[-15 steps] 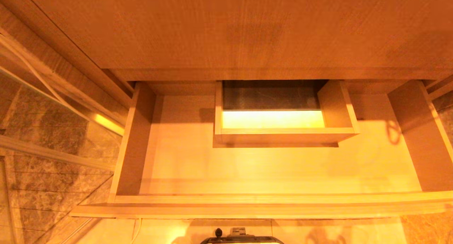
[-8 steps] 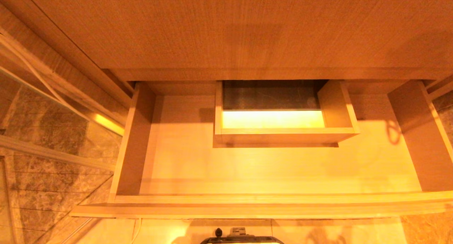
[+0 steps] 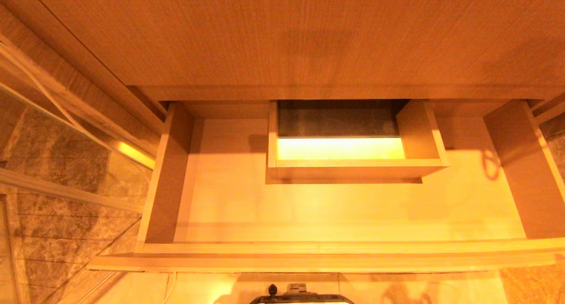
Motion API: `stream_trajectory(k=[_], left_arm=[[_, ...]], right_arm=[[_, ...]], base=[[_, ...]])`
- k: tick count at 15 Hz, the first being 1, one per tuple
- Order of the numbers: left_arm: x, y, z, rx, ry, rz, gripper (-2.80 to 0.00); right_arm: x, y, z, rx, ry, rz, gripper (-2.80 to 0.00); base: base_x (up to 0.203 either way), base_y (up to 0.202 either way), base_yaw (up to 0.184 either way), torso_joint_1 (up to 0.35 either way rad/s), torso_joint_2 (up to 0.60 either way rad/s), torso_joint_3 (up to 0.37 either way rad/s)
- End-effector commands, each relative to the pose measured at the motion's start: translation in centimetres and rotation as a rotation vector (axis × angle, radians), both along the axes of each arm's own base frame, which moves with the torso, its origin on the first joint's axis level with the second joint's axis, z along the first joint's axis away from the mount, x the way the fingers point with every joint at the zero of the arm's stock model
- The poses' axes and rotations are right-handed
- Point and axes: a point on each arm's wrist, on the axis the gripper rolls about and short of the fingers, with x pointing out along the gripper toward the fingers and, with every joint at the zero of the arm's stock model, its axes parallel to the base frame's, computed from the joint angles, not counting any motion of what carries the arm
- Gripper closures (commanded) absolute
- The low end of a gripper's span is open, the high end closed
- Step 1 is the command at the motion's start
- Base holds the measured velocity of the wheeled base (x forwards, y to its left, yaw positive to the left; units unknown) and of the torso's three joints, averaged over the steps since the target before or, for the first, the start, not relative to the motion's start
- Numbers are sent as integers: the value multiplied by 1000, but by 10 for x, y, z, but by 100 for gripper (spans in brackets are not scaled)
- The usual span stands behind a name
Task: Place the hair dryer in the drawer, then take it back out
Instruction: Pick up the hairdryer
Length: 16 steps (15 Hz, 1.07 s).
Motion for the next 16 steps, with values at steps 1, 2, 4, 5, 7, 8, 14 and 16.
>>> stream_trajectory(k=[1,2,4,5,7,8,14,16], left_arm=[[0,0,0,0,1,0,0],[0,0,0,0,1,0,0],[0,0,0,0,1,0,0],[0,0,0,0,1,0,0],[0,0,0,0,1,0,0],[0,0,0,0,1,0,0],[0,0,0,0,1,0,0],[0,0,0,0,1,0,0]], right_arm=[[0,0,0,-3,5,-2,0],[0,0,0,-3,5,-2,0],[0,0,0,-3,5,-2,0],[0,0,0,-3,5,-2,0],[0,0,0,-3,5,-2,0],[0,0,0,-3,5,-2,0],[46,-9,124,19,-222,50,0],[48,-9,141,29,-277,65,0]], base=[[0,0,0,0,0,0],[0,0,0,0,0,0],[0,0,0,0,0,0],[0,0,0,0,0,0],[0,0,0,0,0,0],[0,0,0,0,0,0],[0,0,0,0,0,0],[0,0,0,0,0,0]])
